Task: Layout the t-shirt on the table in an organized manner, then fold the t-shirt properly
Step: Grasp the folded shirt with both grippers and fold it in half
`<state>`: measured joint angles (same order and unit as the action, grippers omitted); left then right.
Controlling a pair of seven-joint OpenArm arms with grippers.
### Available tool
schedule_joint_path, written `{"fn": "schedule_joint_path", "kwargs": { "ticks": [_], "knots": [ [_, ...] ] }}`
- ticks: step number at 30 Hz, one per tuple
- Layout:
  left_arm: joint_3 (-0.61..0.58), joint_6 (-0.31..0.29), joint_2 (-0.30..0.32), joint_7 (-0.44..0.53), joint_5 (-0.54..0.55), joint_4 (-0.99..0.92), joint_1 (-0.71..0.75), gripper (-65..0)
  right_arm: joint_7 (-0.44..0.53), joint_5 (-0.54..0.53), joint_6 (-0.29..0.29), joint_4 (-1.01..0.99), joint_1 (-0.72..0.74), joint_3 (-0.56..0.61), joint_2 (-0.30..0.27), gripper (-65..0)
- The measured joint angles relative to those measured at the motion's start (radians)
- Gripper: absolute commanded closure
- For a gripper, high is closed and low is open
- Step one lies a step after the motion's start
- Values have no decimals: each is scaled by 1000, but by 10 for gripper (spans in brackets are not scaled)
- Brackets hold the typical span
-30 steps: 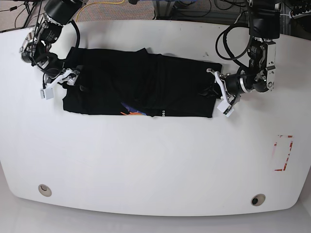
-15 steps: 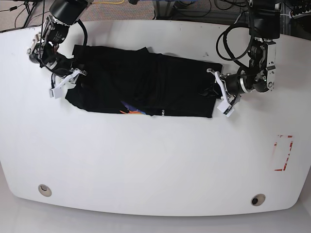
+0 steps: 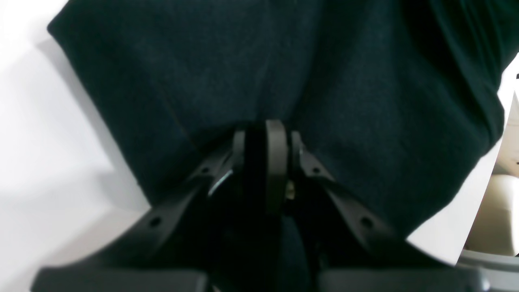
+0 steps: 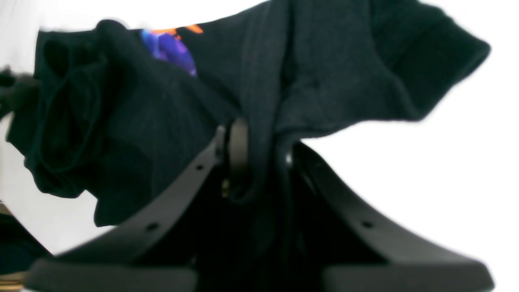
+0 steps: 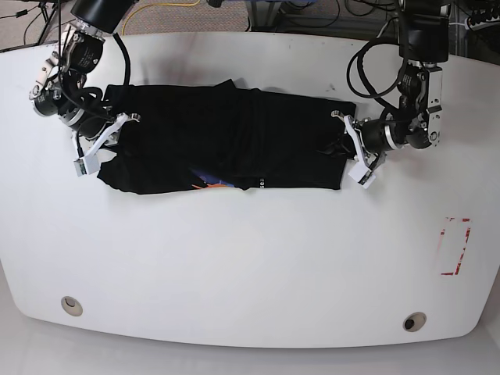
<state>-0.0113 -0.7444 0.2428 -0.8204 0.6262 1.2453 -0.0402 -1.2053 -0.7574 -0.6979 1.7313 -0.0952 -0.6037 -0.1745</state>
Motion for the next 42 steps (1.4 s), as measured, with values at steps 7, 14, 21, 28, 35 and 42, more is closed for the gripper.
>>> {"fn": "schedule_joint_path", "kwargs": {
  "ticks": [7,14,21,28,35,42],
  "knots": [
    [0,29,-69,-17,-23,0,-11,-54,-4,18,2,163,-32,62,-3,-51],
    [-96,97,-130,-27,-50,-1,-48,-54,0,11,1,255,-23,153,-5,-51],
    [-123,143,-195,-53,-59,-8,-62,-54,-9,18,2,257,-6,238,-2,-51],
    [-126,197,-234,-59,-69,-10,-65,-54,-3,14,2,258,6,296,19,-52],
    [-129,206,-260,-79,-90,-15,-83,-54,-6,22,2,257,17,336,64,-55],
    [-129,207,-264,-80,-92,-18,-85,-54,2,34,2,256,20,392,73,-55]
  ]
}}
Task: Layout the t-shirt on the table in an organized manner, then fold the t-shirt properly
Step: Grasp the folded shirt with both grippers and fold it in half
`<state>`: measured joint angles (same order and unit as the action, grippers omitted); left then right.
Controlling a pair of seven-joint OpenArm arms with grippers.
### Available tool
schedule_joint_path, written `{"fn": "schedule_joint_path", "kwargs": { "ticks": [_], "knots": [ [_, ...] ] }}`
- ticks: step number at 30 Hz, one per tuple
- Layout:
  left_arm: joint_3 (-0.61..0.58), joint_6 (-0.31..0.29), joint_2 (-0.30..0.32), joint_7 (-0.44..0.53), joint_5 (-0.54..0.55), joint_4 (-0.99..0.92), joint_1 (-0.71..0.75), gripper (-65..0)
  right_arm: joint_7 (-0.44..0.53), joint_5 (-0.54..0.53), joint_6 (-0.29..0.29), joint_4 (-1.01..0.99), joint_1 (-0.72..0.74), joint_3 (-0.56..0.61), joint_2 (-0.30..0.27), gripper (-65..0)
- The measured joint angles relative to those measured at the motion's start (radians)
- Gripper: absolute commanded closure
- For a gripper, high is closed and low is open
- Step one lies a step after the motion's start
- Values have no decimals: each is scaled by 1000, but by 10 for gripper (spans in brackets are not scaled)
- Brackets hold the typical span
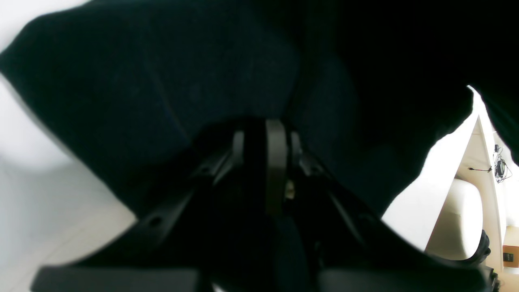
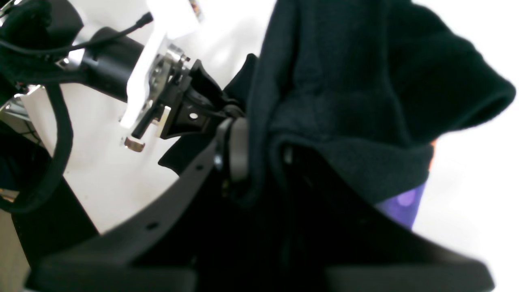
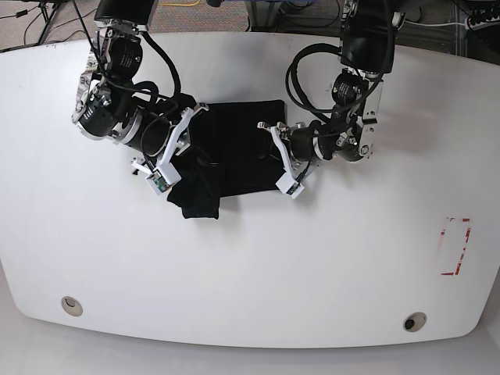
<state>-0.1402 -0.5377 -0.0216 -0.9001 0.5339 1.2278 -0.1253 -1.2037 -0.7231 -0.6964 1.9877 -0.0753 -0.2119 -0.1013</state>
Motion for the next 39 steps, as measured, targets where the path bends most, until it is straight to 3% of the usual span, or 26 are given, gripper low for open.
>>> {"fn": "schedule_joint_path", "kwargs": {
  "ticks": [5,8,20,24,30,39],
  "knots": [
    [0,0,0,0,-2,0,0,-54,49,110,0,-1,-1,48,29,-59],
    [0,0,0,0,1,0,0,-54,58,177,0,-7,0,76,58,-98],
    [0,0,0,0,1,0,1,-56,105,286,0,-16,3,87,151,-387],
    [0,0,0,1,2,0,1,-57,108,325,-1,-30,7,88,189,-457],
    [0,-1,0,1,1,1,1,-68,109,338,0,-34,25,88,209,-468],
    [0,-5,-1,-5,10,21,7,-175,111,338,0,-34,25,86,202,-468]
  ]
}}
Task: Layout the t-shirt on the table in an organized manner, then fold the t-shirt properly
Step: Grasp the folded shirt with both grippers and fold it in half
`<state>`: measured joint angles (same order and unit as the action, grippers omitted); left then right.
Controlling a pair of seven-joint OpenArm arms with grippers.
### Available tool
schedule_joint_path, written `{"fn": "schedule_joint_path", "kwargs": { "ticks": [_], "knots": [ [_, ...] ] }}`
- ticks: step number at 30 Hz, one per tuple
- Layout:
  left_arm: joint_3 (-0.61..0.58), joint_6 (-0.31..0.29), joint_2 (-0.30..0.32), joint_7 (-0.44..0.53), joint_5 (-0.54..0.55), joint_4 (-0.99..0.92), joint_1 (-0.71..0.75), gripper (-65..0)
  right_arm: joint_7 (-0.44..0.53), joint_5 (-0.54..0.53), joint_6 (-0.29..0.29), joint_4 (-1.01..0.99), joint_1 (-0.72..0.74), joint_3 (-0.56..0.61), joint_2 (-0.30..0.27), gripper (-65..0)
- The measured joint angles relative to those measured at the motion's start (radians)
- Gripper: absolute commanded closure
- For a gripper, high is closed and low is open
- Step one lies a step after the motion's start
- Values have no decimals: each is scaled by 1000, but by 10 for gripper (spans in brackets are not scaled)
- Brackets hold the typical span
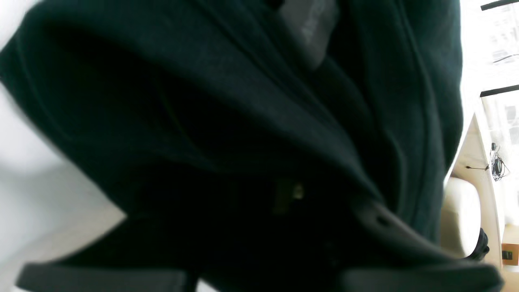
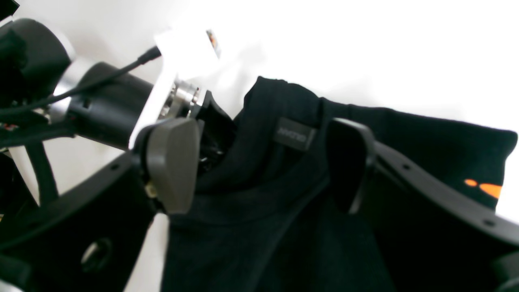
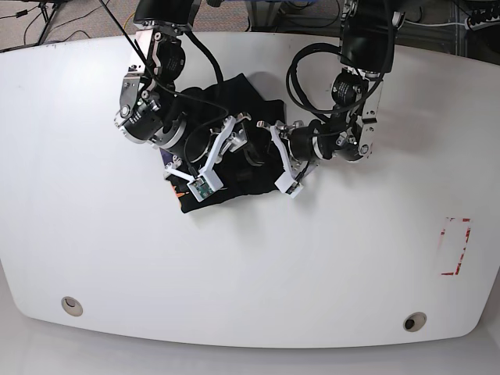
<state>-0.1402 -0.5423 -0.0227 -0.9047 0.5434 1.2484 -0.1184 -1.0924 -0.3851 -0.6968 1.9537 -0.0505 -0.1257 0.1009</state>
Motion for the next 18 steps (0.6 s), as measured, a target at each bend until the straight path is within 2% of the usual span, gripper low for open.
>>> {"fn": "schedule_joint_path", "kwargs": {
  "ticks": [10,13,18],
  "knots": [
    [1,19,13,-53,93,73,14,-332,0,-3,0,0,12,-5,-92,-468],
    [15,19,29,-58,122,102,20,-354,0,-3,0,0,14,-5,-105,-468],
    [60,20,65,-68,165,151,17,-356,0,-3,0,0,13,-4,-121,-468]
  ]
}}
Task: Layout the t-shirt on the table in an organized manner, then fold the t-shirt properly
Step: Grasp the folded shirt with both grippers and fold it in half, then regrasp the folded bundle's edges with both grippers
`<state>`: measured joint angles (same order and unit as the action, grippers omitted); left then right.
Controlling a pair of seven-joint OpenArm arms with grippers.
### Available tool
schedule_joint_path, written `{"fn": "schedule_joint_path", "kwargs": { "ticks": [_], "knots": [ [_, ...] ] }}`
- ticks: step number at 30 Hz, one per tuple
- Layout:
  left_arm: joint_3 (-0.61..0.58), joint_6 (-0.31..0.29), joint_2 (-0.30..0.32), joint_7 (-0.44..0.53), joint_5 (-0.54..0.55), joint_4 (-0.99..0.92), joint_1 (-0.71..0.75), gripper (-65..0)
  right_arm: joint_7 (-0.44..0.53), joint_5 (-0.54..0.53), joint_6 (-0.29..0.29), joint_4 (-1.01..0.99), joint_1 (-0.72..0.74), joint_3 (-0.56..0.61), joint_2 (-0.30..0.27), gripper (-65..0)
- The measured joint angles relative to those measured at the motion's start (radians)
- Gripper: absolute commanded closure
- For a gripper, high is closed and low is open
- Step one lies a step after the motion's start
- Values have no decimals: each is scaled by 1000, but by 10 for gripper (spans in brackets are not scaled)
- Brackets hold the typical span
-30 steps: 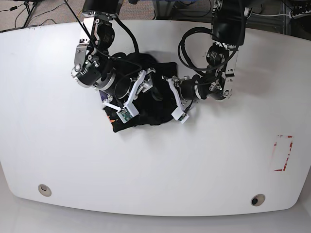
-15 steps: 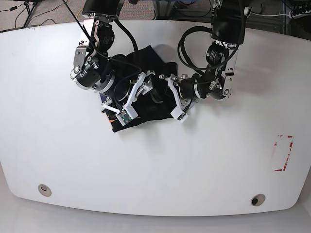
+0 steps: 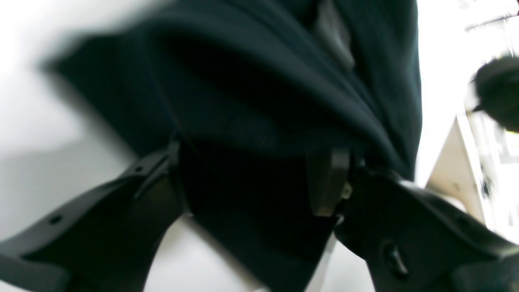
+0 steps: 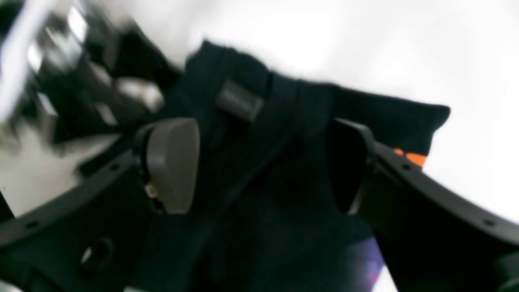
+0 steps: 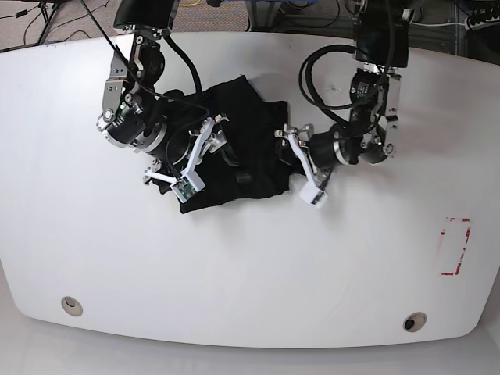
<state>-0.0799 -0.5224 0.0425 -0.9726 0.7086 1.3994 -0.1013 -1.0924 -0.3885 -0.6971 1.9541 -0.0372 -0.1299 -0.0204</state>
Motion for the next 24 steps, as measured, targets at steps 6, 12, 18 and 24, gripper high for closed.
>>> {"fn": "schedule_joint_path", "kwargs": {
  "ticks": [6,12,18,24],
  "knots": [
    [31,2,56,-1,54,47,-4,-353,0,0,0,1,-2,0,-19,-466],
    [83,-1,153,-19,133,104,-5,-353,0,0,0,1,-5,-1,-21,-466],
    [219,0,285,-30,177,135,-8,-353,0,0,0,1,-3,6,-21,-466],
    [298,-1,401,-30,212,141,-6,-351,1,17,1,-3,32,7,-13,-453]
  ]
}}
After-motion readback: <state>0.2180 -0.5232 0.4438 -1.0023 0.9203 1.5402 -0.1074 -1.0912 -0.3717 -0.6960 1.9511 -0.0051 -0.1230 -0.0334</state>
